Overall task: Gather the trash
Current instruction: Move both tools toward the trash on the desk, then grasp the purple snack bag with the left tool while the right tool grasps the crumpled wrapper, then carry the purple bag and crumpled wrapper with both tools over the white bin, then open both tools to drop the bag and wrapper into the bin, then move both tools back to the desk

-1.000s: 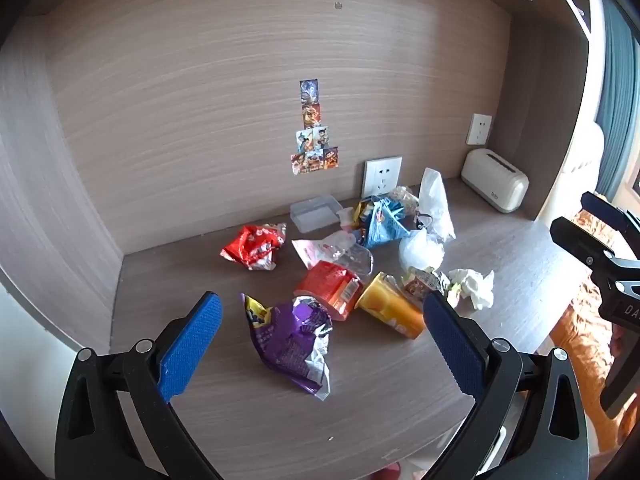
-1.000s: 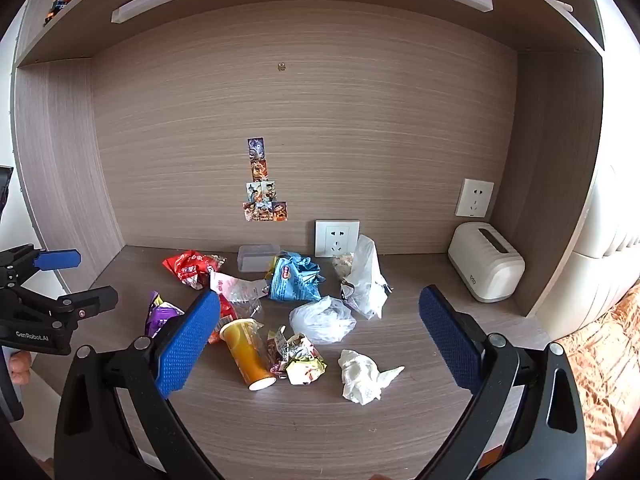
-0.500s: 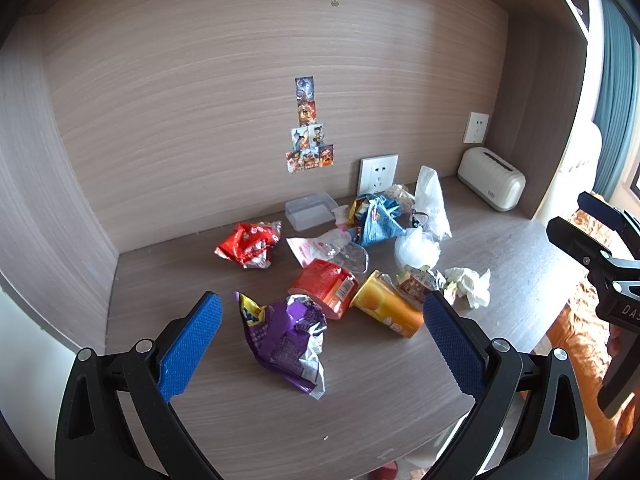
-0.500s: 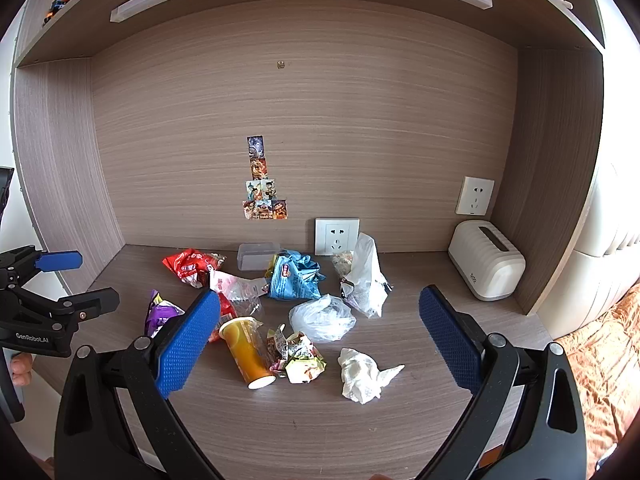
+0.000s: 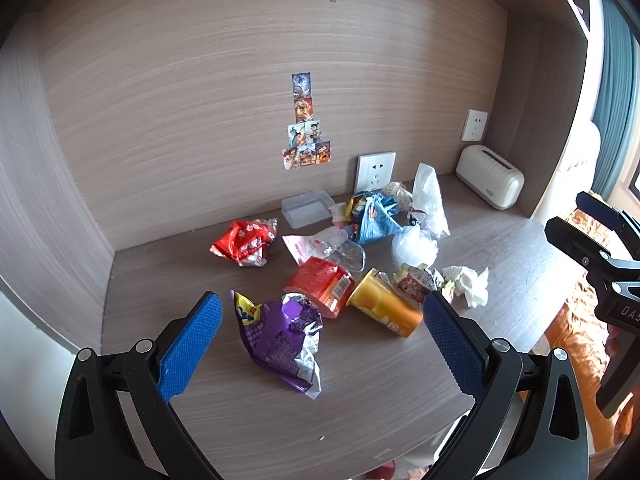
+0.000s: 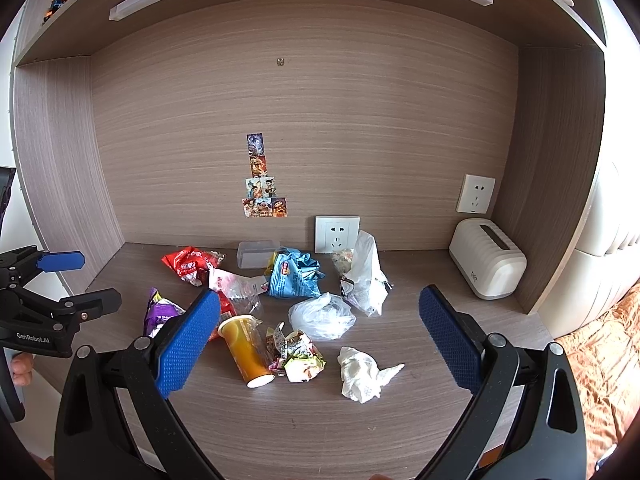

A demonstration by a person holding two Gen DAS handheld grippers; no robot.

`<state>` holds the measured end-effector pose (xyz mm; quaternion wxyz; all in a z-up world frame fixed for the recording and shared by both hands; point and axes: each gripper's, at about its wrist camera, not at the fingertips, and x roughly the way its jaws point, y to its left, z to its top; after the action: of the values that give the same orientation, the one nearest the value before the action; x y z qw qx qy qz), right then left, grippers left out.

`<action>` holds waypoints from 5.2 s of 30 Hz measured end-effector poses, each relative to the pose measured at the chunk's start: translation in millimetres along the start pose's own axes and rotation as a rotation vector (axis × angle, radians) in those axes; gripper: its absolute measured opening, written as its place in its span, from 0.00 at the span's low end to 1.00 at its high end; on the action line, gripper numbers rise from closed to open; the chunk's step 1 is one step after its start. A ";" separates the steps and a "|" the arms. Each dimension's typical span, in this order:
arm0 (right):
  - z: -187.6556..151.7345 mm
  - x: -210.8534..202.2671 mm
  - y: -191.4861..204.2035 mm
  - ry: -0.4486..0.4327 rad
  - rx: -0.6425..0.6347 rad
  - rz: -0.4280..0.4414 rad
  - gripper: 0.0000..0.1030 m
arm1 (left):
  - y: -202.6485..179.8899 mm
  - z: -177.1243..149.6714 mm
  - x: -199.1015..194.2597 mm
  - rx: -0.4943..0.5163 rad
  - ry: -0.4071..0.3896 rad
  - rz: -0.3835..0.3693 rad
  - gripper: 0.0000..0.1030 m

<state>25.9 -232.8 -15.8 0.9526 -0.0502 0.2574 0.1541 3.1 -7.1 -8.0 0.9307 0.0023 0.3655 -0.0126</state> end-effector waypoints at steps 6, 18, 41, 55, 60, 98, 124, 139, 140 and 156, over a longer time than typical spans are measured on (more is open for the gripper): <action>1.9 -3.8 -1.7 0.006 -0.002 0.002 0.96 | 0.4 -1.5 5.9 0.004 0.014 0.002 0.96; -13.3 35.6 6.6 0.069 0.014 0.033 0.96 | 7.8 -10.4 31.3 -0.012 0.016 0.028 0.96; -72.9 171.2 12.1 0.376 0.138 0.043 0.81 | 43.0 -38.2 152.4 0.078 0.209 0.036 0.58; -47.7 146.9 11.8 0.327 0.170 0.087 0.48 | 33.9 -32.1 121.2 0.254 0.098 0.100 0.47; -23.2 109.1 0.4 0.225 0.196 0.095 0.48 | 18.7 -13.2 83.4 0.284 0.019 0.055 0.47; -349.8 -89.7 -185.4 0.421 0.957 -0.593 0.49 | -388.6 -263.7 123.3 1.050 0.420 -0.938 0.47; -623.6 13.9 -224.1 0.636 1.108 -0.467 0.96 | -432.8 -483.2 286.3 1.074 0.599 -0.923 0.95; -397.2 -96.9 -223.3 0.383 0.952 -0.533 0.96 | -414.4 -280.3 142.5 0.902 0.371 -0.917 0.95; -375.5 -103.1 -219.2 0.368 0.919 -0.527 0.96 | -408.5 -267.6 130.4 0.885 0.350 -0.916 0.95; -140.2 -33.4 -125.4 0.143 0.383 -0.205 0.96 | -222.7 -99.7 66.2 0.428 0.012 -0.513 0.95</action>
<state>-28.0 -385.0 -117.7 0.9347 0.0950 0.3426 0.0009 -21.8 -229.9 -125.0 0.8734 0.1055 0.3489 -0.3229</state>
